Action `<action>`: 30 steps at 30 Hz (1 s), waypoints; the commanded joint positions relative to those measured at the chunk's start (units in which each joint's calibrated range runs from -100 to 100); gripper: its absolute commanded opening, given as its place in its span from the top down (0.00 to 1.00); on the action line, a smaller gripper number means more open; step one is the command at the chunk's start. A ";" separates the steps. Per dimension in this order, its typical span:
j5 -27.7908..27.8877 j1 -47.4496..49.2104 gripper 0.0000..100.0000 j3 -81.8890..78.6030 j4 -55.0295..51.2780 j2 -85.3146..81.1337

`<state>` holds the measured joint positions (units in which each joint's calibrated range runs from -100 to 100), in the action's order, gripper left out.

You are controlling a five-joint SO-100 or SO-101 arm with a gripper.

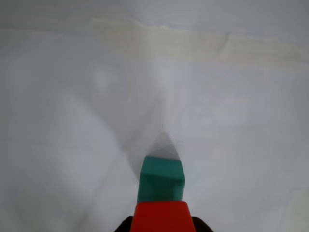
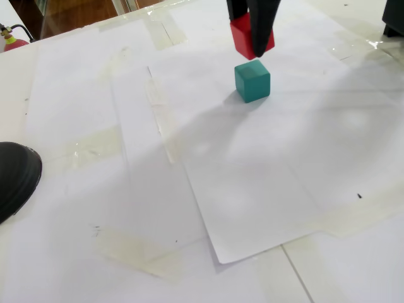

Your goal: Put the red cube on the top of the blue cube.

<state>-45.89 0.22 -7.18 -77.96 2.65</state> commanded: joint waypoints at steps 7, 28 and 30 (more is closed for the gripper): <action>0.05 0.84 0.88 -3.94 6.09 -5.74; -0.29 0.61 0.88 -8.29 10.65 -6.59; -0.34 0.61 0.88 -8.38 10.90 -6.68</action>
<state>-45.89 0.73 -15.59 -68.20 1.34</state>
